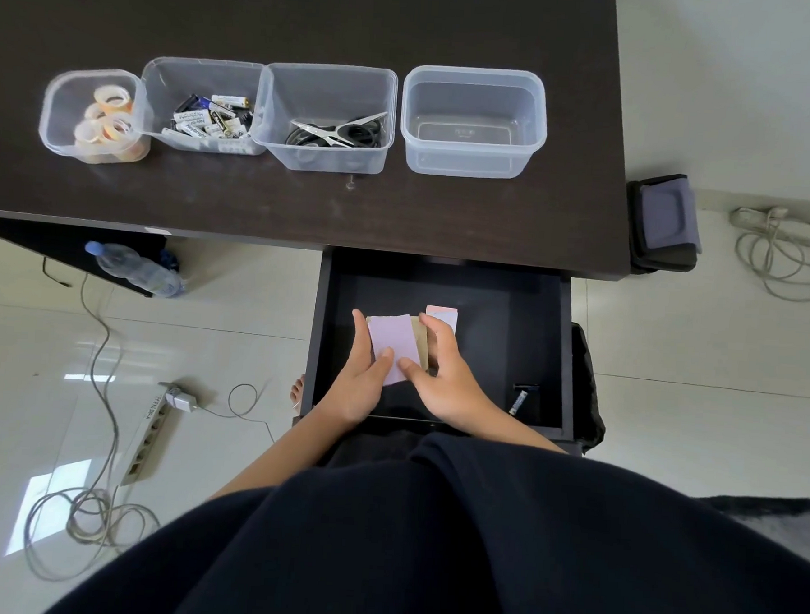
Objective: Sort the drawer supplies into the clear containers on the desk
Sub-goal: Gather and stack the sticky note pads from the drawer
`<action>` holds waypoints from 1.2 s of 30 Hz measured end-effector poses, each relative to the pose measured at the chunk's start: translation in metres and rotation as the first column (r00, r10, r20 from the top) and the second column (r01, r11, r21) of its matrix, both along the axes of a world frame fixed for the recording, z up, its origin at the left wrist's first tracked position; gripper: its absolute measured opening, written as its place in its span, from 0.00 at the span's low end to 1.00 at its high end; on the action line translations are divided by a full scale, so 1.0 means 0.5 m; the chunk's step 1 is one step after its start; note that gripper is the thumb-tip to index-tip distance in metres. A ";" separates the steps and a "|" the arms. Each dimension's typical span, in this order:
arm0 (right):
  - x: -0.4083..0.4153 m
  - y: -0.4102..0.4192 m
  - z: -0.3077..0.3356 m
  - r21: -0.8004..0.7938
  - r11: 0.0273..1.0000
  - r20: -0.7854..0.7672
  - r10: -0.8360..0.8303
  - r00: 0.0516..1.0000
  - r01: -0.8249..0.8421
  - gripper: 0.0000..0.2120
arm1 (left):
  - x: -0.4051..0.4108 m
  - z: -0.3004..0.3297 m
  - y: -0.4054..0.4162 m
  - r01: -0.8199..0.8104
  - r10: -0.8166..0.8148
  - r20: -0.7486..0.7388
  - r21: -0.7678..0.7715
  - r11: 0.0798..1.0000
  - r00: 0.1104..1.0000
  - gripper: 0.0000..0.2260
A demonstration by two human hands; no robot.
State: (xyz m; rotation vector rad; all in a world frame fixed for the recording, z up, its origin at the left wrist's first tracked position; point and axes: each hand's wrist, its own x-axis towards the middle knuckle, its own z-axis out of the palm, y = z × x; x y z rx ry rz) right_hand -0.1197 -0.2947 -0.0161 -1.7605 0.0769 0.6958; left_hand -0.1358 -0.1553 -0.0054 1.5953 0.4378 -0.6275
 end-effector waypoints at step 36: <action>0.139 0.015 -0.211 -0.635 0.735 -0.084 -0.374 0.924 0.240 0.32 | -0.061 -0.028 0.083 -0.336 0.337 -0.027 0.026 0.942 0.941 0.23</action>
